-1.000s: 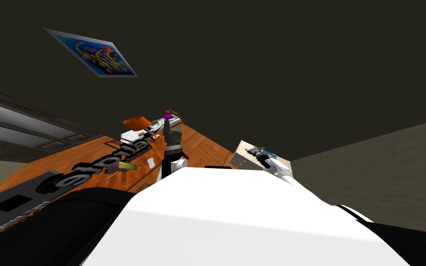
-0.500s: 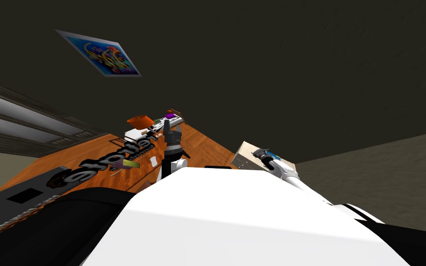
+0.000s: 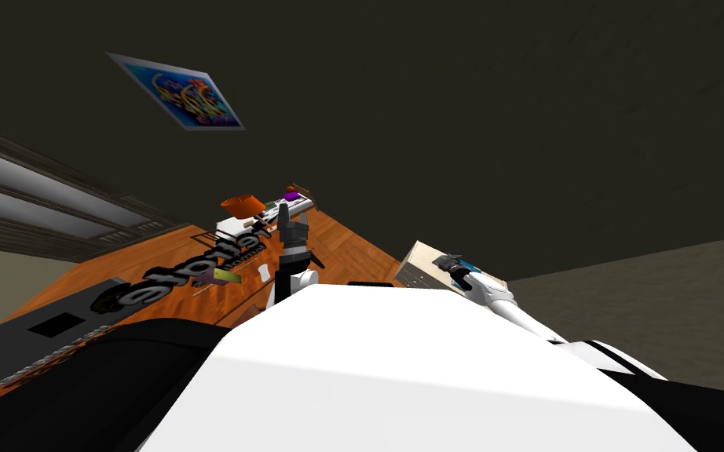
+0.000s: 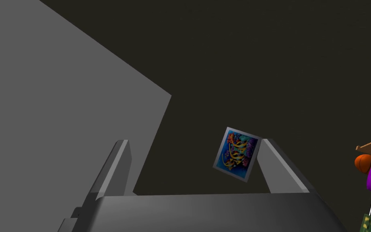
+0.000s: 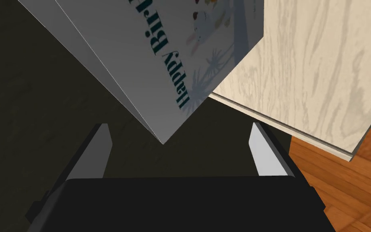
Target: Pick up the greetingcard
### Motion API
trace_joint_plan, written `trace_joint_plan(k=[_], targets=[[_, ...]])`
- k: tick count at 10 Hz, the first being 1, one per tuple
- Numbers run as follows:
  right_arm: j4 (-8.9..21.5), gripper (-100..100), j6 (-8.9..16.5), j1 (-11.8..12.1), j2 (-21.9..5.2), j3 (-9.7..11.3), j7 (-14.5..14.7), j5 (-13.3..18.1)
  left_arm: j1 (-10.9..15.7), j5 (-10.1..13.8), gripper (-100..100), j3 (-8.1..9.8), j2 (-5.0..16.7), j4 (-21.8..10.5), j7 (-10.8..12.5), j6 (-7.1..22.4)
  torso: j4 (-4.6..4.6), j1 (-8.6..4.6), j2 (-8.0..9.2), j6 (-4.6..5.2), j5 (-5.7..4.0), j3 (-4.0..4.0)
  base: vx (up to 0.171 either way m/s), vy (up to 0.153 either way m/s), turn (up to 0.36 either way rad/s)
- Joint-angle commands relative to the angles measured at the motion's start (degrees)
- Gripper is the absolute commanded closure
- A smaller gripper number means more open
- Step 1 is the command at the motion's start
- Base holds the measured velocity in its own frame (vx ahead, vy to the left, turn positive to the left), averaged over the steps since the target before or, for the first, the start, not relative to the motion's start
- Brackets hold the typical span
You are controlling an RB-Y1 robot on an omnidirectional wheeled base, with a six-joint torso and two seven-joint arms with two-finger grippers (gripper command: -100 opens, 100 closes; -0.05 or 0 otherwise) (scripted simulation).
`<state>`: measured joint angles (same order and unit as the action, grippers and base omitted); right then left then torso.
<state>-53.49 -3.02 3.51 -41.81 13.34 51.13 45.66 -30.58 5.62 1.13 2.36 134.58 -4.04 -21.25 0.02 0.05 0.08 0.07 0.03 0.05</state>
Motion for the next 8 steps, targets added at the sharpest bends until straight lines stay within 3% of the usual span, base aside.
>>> trace_joint_plan(k=[1, 2, 3, 7, 8], targets=[[1.8, -100, 1.4, 0.1, -1.1, 0.3, 1.5, 1.7, 0.0, 0.0, 0, 0.0, 0.0, 0.0, 0.0, 0.0, 0.0, 0.0, 0.0, 0.0, 0.0, 0.0, 0.003, 0.029, 0.05], [1.8, -100, 1.4, 0.1, -1.1, 0.3, 1.5, 1.7, 0.0, 0.0, 0, 0.0, 0.0, 0.0, 0.0, 0.0, 0.0, 0.04, 0.0, 0.0, 0.0, 0.0, 0.005, 0.024, 0.017], [4.7, -100, 2.4, -0.3, -2.2, 0.5, 3.1, 3.6, 0.0, 0.0, 0, 0.0, 0.0, 0.0, 0.0, 0.0, 0.0, 0.03, 0.01, 0.01, 0.01, 0.01, 0.011, 0.038, 0.052], [8.4, -100, 3.5, -0.2, -2.8, 1.2, 5.0, 5.8, 0.0, 0.0, 0, 0.0, 0.0, 0.0, 0.0, 0.0, 0.0, -0.01, 0.01, 0.01, -0.01, 0.01, 0.007, 0.02, 0.025], [7.3, -100, 3.1, -0.1, -3.2, 1.2, 4.4, 5.2, 0.0, 0.0, 0, 0.0, 0.0, 0.0, 0.0, 0.0, 0.0, -0.02, 0.01, 0.01, 0.0, 0.01, 0.003, 0.005, 0.004]])
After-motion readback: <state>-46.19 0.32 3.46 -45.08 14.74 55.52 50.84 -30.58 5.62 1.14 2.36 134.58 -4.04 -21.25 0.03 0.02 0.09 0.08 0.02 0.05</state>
